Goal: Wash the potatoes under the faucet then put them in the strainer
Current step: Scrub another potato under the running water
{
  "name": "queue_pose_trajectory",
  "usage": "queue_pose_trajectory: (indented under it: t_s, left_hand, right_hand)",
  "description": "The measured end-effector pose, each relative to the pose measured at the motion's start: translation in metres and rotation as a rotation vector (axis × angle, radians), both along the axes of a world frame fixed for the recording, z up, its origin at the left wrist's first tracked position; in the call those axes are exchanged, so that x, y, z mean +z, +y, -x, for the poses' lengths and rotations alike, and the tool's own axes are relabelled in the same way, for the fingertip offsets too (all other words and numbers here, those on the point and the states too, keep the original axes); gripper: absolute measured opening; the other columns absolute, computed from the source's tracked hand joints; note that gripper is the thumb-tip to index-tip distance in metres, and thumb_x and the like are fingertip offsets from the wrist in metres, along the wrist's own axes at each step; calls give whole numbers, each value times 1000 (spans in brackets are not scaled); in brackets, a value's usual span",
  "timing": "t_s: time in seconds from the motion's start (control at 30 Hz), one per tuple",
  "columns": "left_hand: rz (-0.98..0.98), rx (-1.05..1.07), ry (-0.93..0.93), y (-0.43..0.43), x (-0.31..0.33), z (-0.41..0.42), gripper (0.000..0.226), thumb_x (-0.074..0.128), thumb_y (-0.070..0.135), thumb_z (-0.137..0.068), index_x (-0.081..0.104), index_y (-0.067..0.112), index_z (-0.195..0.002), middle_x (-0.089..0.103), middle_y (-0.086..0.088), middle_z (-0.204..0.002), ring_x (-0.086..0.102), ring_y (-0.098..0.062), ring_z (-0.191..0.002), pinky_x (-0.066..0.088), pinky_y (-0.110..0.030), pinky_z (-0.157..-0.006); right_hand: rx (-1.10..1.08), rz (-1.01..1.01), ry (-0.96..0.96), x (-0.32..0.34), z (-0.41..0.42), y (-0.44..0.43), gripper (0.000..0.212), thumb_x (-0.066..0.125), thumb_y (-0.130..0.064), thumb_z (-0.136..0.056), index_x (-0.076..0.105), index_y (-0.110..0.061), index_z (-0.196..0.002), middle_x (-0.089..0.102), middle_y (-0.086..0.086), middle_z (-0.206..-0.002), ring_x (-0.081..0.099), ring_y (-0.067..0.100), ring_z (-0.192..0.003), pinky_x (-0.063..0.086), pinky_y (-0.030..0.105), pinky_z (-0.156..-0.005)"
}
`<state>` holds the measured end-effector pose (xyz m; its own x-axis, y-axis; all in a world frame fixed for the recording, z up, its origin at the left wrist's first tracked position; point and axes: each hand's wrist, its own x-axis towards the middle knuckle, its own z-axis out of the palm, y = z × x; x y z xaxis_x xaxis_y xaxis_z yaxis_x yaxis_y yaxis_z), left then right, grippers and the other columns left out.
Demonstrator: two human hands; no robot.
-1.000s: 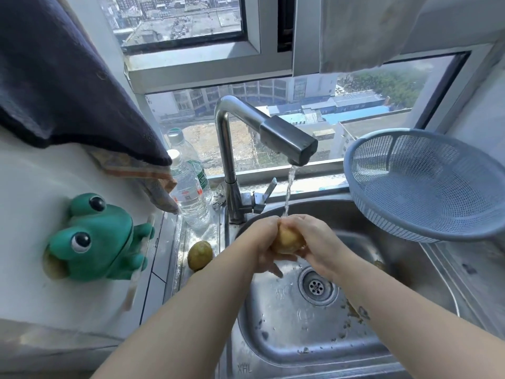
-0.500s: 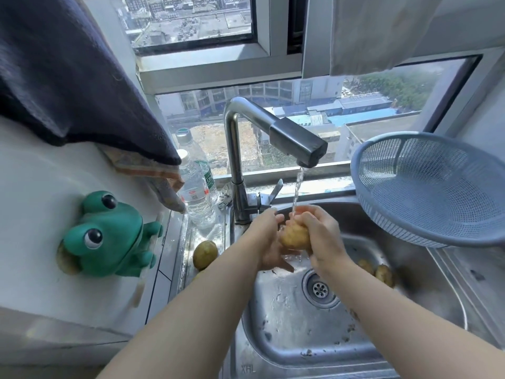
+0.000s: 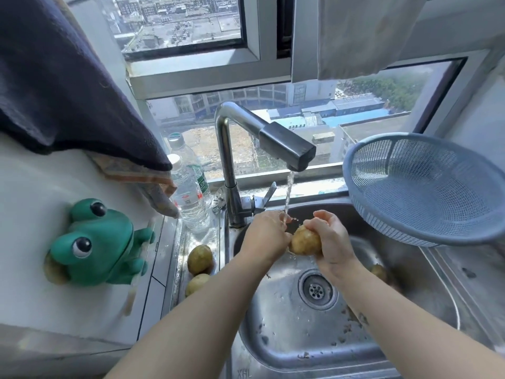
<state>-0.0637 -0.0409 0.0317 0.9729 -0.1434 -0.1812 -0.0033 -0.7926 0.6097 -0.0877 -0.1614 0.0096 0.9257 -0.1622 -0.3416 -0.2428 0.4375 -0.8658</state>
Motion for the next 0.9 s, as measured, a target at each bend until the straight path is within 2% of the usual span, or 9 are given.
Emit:
queue_pose_trajectory:
  t_s: [0.07,0.13,0.2,0.3,0.4,0.5,0.6,0.77,0.9]
  left_hand:
    - [122,73,98,8,-4,2,13,62,10,-85,68,14,-95,69,-1,-97,60,-13,-81,49,-18,-64]
    - [424,213,336,12,-5,10,11,56,11,-87,66,15,-88,66,-3,-92,60,-17,-79,53,-27,-63]
    - [789,362,604,11,-3,22,17,49,19,-96,65,12,-95,65,-8,-87,62,-22,-77,56,-34,-65]
    - [1077,459,693,6,-8,34,34,44,29,-102,62,3,-113,69,-17,-98,69,-27,-84,60,-38,-71]
    - [1128,544,652,3,-16,37,38,41,33,-102,59,5,-121,67,-20,-112,67,-29,-100,58,-38,-78]
    - [1257,636,658,9,-15,35,39,43,36,-101,58,4,-117,65,-22,-114,66,-28,-95,60,-35,-72]
    - [1253,471,605,12,-12,37,28,47,27,-100,63,8,-113,66,-16,-114,66,-20,-98,59,-26,-68]
    - [1182,209,535,11,-8,41,25,48,-1,-97,63,11,-113,64,-15,-110,64,-20,-95,54,-26,-85]
    - [1153,119,482,13,-13,41,30,59,-3,-88,61,10,-115,63,-18,-109,61,-25,-99,52,-37,-94]
  right_hand:
    - [1,-79,-7,-1,1,2,30,65,0,-78,49,-17,-97,53,9,-85,55,15,-69,50,23,-52]
    - [18,-134,-6,1,2,7,21,55,3,-88,51,-14,-99,55,8,-82,55,15,-69,52,24,-55]
    - [26,-159,10,1,3,16,19,52,3,-89,54,-13,-99,57,8,-82,56,17,-70,52,28,-60]
    - [47,-44,36,-4,6,28,19,53,-2,-89,62,-17,-97,64,9,-95,62,20,-80,53,40,-73]
    - [94,150,-5,-7,13,34,20,54,-9,-90,64,-25,-96,67,3,-105,64,18,-96,53,35,-83]
    - [264,376,-139,-9,17,31,26,54,-12,-92,57,-32,-108,62,-9,-110,59,7,-103,46,23,-87]
    - [335,501,-156,-9,14,24,21,51,-25,-96,49,-33,-114,58,-7,-111,57,8,-104,47,25,-89]
    - [198,345,-36,-8,6,20,20,41,-31,-100,60,-25,-96,65,13,-102,64,28,-96,53,43,-89]
    - [168,205,12,-5,5,26,26,37,-33,-101,60,-21,-97,64,12,-95,64,25,-87,54,40,-80]
